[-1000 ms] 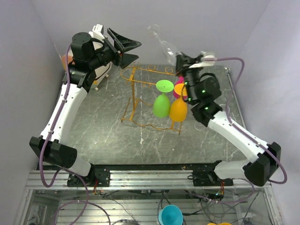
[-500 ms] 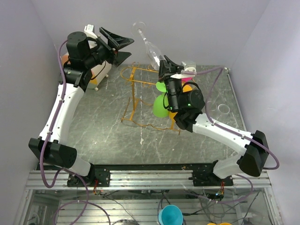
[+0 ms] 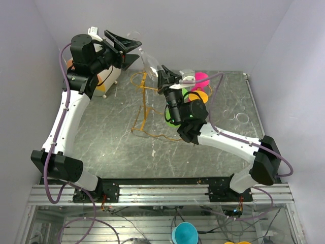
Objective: Place the wine glass upside down on the wine glass rack
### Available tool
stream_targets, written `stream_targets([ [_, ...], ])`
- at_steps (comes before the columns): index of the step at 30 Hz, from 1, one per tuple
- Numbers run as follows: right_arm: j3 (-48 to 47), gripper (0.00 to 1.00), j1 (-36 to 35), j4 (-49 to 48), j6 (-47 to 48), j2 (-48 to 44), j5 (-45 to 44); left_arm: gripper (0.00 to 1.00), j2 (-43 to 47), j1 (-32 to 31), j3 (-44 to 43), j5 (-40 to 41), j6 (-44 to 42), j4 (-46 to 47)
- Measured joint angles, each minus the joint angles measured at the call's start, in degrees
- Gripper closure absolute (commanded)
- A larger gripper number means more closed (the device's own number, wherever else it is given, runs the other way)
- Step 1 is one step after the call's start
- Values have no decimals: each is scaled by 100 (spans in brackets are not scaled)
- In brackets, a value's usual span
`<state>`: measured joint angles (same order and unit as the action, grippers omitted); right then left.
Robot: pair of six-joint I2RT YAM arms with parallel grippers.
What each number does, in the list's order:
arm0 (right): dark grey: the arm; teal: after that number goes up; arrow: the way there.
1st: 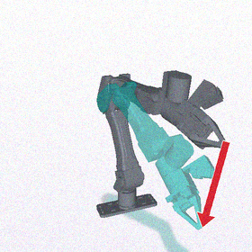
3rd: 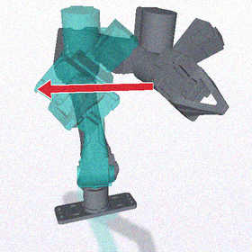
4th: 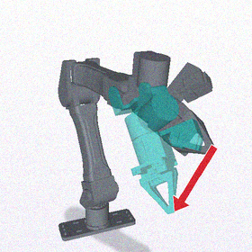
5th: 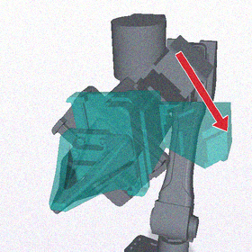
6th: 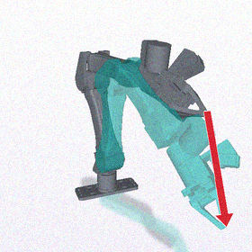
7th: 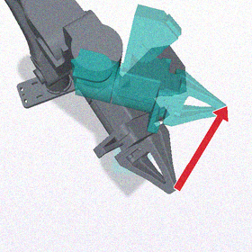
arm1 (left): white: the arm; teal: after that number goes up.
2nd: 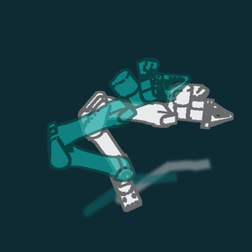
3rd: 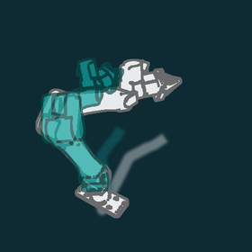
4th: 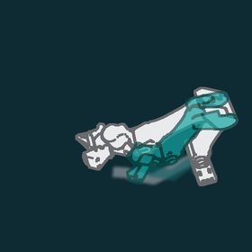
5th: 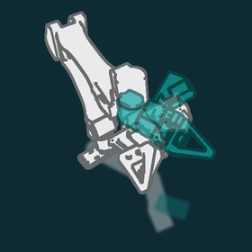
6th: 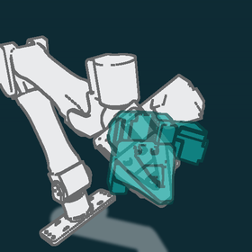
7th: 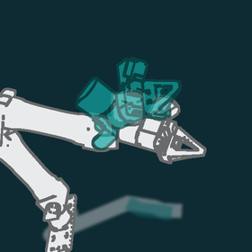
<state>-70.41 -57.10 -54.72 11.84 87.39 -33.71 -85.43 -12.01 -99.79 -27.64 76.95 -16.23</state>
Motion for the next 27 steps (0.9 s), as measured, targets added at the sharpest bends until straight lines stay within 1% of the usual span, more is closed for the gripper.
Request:
stream_targets([
  [3, -63, 100, -44, -2, -9, 48, 0, 28, 0, 15, 15, 2, 4, 9],
  [11, -144, 100, -111, -26, -63, 61, 9, 39, 0, 90, 142, 4, 26, 35],
  [19, -168, 100, -155, 24, -160, 94, 131, 43, 0, 111, 210, 2, 96, 96],
  [24, -190, 100, -186, 136, -219, 195, 190, 61, 0, 153, 223, 2, 173, 190],
  [27, -234, 100, -195, 125, -216, 232, 195, 70, 0, 201, 295, -4, 216, 199],
])
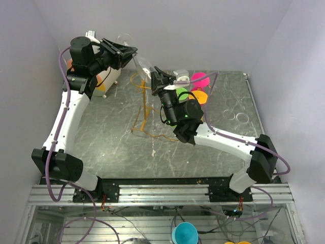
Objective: Place the wine glass upside down on the wine glass rack
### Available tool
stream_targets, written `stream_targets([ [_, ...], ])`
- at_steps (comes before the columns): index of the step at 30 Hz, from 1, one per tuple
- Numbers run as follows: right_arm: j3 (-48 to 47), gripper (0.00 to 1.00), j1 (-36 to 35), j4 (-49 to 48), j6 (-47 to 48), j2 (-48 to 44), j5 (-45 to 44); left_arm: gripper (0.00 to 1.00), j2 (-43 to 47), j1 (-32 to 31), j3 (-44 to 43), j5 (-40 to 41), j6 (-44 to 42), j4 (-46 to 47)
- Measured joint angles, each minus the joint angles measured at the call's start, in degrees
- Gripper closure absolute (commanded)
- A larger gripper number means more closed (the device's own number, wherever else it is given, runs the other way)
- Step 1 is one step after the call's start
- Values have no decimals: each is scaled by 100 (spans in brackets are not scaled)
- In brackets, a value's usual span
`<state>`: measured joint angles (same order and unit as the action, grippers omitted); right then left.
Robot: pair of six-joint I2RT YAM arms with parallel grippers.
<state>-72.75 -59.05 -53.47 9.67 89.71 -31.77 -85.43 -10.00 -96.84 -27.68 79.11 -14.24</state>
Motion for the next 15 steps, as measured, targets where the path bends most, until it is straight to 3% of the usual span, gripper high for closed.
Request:
stream_targets([
  [2, -15, 100, -13, 4, 2, 13, -2, 90, 0, 17, 50, -2, 42, 35],
  [8, -20, 97, -28, 17, 2, 33, 7, 93, 0, 63, 85, -68, 199, 201],
  [15, 9, 40, -68, 474, -68, 39, 273, 93, 0, 195, 46, -380, -879, 634],
])
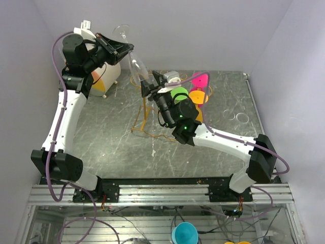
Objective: Place the wine glass upside down on the wine glass rack
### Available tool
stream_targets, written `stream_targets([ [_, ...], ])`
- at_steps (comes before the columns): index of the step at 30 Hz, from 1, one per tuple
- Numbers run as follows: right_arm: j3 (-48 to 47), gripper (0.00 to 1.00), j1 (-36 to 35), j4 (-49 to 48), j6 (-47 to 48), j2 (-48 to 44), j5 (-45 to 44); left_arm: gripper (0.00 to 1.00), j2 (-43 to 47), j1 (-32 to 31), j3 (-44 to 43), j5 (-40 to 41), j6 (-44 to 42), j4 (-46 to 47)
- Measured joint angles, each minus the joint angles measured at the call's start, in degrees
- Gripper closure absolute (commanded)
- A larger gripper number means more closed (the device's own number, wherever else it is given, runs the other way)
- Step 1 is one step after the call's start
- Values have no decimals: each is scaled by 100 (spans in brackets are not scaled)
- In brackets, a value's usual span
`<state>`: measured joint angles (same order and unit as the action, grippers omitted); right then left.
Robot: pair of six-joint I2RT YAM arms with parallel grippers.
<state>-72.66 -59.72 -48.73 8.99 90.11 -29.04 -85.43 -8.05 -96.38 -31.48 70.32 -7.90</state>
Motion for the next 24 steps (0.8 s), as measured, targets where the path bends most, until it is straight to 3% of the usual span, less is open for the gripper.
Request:
stream_targets([
  [3, 33, 24, -20, 240, -42, 0, 142, 93, 4, 70, -188, -195, -800, -31],
  [5, 37, 20, -20, 385, -68, 0, 243, 93, 31, 109, -317, -295, -1309, -79],
  [14, 387, 15, -61, 859, -269, -358, 599, 93, 540, 592, -557, -1023, -3875, -507],
  [19, 542, 13, -50, 931, -310, -1163, 573, 93, 664, 933, -870, -1016, -5648, -1086],
  [24, 566, 6, -50, 1248, -380, -1875, 522, 93, 769, 1102, -610, -868, -7012, -973],
])
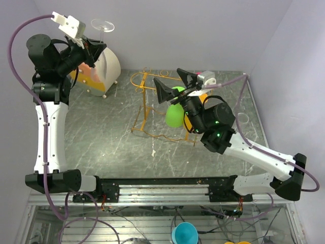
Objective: Place the wine glass upside down on the wine glass rack
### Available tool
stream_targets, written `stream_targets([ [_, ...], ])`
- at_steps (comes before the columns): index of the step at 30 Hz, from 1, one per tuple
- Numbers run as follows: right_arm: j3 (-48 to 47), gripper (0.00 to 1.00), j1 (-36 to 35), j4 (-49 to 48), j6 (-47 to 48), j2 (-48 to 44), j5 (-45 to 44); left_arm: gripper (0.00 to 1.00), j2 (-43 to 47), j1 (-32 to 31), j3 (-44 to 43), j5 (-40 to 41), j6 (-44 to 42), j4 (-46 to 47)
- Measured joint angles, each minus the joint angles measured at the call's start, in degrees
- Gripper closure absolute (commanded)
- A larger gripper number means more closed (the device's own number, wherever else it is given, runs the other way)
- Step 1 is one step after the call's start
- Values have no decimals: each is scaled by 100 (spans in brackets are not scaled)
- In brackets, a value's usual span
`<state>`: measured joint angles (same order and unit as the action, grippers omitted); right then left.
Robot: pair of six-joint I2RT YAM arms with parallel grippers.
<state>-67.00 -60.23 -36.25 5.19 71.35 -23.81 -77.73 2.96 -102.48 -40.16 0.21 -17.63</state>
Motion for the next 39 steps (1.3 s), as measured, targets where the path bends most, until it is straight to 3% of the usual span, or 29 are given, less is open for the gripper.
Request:
stream_targets([
  [4, -507, 6, 0, 1132, -164, -96, -341, 93, -240, 2, 203, -28, -608, 402],
  [7, -1080, 5, 0, 2094, -393, 11, -839, 93, -538, 15, 616, -164, -846, 1231],
  [10, -1394, 5, 7, 2848, -592, -50, -1373, 93, -1088, 26, 883, -492, -822, 1934],
  [15, -1130, 5, 26, 3429, -758, -691, -1851, 93, -2243, 26, 767, -1311, -295, 3167],
  [22, -634, 5, 50, 3593, -922, -1602, -2465, 93, -3536, -20, 452, -2509, 1167, 5165],
  [25, -605, 5, 55, 3711, -951, -1687, -2660, 93, -4017, -57, 254, -2986, 2555, 6806],
  [29, -590, 5, 55, 3932, -1045, -1683, -2767, 93, -5045, -216, -767, -3558, 5010, 9200],
  [33, -590, 5, 55, 4164, -1198, -1694, -2833, 93, -5178, -479, -466, -3956, 5834, 10008],
  [39, -549, 5, 55, 4310, -1357, -1829, -2859, 93, -5174, -754, -199, -4144, 6142, 10380],
])
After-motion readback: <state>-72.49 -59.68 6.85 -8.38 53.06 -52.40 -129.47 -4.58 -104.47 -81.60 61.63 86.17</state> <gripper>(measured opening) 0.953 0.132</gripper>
